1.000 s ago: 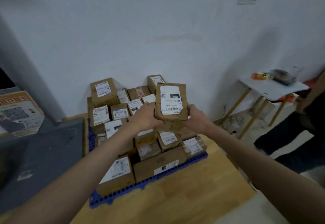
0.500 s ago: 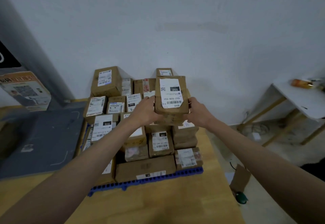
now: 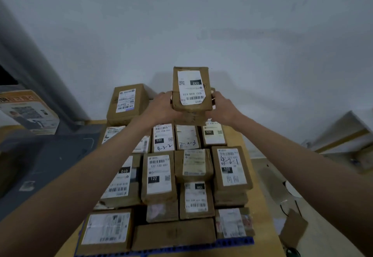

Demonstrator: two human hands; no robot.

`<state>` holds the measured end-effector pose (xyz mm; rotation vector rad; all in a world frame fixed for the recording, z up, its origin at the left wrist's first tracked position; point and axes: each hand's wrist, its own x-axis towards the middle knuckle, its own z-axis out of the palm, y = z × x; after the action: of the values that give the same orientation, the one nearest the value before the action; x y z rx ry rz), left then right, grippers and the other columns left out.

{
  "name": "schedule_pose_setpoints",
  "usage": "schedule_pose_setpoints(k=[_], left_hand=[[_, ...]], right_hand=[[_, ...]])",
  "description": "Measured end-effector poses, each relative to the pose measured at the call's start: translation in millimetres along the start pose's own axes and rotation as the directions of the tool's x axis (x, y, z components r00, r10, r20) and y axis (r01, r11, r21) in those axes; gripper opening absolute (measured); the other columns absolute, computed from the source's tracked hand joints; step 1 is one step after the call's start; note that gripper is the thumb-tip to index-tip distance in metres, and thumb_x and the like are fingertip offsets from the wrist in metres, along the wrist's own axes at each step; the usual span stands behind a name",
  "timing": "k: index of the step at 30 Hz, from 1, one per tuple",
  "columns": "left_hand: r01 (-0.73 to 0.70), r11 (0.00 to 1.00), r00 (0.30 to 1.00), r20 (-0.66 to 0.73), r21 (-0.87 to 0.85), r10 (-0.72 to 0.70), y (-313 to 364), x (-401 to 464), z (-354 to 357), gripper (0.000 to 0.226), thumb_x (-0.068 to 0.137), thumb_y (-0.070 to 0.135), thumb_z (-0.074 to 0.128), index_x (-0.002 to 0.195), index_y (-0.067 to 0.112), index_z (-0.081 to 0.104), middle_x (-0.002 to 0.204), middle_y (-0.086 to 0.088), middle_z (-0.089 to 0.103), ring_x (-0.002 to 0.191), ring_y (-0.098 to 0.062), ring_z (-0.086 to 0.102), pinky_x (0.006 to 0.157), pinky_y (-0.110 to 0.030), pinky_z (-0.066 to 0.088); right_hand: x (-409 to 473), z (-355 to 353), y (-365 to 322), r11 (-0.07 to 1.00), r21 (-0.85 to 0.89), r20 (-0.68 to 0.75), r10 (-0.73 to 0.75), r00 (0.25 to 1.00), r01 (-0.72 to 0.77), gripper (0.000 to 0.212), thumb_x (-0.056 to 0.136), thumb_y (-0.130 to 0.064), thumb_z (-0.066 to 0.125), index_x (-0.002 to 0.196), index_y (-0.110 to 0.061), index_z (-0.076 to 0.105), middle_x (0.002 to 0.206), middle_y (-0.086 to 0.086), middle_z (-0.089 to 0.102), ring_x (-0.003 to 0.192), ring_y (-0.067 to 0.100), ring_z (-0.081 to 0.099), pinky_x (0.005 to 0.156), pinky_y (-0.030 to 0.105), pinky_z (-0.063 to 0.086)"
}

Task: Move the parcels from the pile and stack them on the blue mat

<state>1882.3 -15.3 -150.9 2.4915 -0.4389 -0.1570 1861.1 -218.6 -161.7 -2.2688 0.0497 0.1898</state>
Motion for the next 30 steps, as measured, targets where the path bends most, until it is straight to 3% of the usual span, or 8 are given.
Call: schedule_pose_setpoints(k=[7, 14, 17, 22, 25, 30], left_hand=[[0.046, 0.998, 0.998, 0.033, -0.033, -0.045, -38.8, 69.3, 12.6, 0.053, 0.08, 0.033, 0.074, 0.128, 0.019, 0.056, 0.126, -0.004, 0.061, 0.118, -0.026, 0.054, 0.098, -0.049, 0.046], [0.091, 0.993, 0.994, 0.072, -0.075, -0.086, -71.9, 99.4, 36.8, 0.046, 0.083, 0.033, 0.073, 0.121, 0.011, 0.06, 0.119, -0.009, 0.066, 0.108, -0.028, 0.061, 0.094, -0.041, 0.051], [0.105, 0.99, 0.991, 0.094, -0.098, -0.096, -82.6, 107.2, 43.7, 0.046, 0.081, 0.037, 0.075, 0.118, 0.013, 0.062, 0.118, -0.008, 0.067, 0.107, -0.026, 0.062, 0.094, -0.041, 0.051], [0.116, 0.993, 0.984, 0.135, -0.01, -0.113, -101.7, 118.6, 59.6, 0.039, 0.079, 0.027, 0.076, 0.113, 0.011, 0.065, 0.11, -0.006, 0.067, 0.1, -0.022, 0.062, 0.084, -0.033, 0.051], [0.146, 0.988, 0.97, 0.187, 0.059, -0.154, -112.0, 125.1, 66.1, 0.032, 0.075, 0.015, 0.075, 0.106, 0.009, 0.067, 0.101, -0.008, 0.07, 0.094, -0.024, 0.066, 0.084, -0.042, 0.057], [0.175, 0.977, 0.947, 0.25, 0.125, -0.202, -120.5, 128.6, 74.3, 0.052, 0.069, 0.007, 0.078, 0.117, 0.01, 0.06, 0.111, -0.005, 0.063, 0.102, -0.023, 0.059, 0.085, -0.035, 0.052]], right_hand=[[77.3, 15.6, 18.9, 1.0, -0.003, 0.003, 0.001, 1.0, -0.001, 0.058, 0.085, -0.009, 0.067, 0.135, -0.008, 0.038, 0.122, 0.008, 0.057, 0.105, 0.025, 0.059, 0.088, 0.044, 0.055], [130.9, 48.3, 46.3, 0.997, -0.037, 0.03, 0.063, 0.998, -0.062, 0.054, 0.085, -0.007, 0.065, 0.132, -0.008, 0.039, 0.117, 0.01, 0.06, 0.095, 0.027, 0.064, 0.081, 0.044, 0.057], [146.1, 59.7, 55.0, 0.996, -0.058, 0.041, 0.077, 0.996, -0.074, 0.053, 0.085, -0.007, 0.065, 0.131, -0.009, 0.039, 0.117, 0.01, 0.06, 0.09, 0.026, 0.063, 0.069, 0.035, 0.055], [156.6, 75.4, 68.0, 0.99, -0.117, 0.065, 0.084, 0.994, -0.076, 0.055, 0.081, -0.007, 0.068, 0.129, -0.008, 0.04, 0.118, 0.012, 0.058, 0.103, 0.031, 0.06, 0.084, 0.048, 0.055], [160.4, 82.7, 70.9, 0.975, -0.218, 0.059, 0.068, 0.996, -0.053, 0.059, 0.081, -0.012, 0.07, 0.132, -0.005, 0.039, 0.125, 0.014, 0.05, 0.109, 0.032, 0.054, 0.091, 0.047, 0.051], [160.2, 89.1, 76.3, 0.889, -0.453, 0.097, 0.12, 0.988, -0.063, 0.047, 0.085, -0.016, 0.068, 0.122, -0.002, 0.043, 0.132, 0.017, 0.03, 0.098, 0.034, 0.056, 0.085, 0.043, 0.051]])
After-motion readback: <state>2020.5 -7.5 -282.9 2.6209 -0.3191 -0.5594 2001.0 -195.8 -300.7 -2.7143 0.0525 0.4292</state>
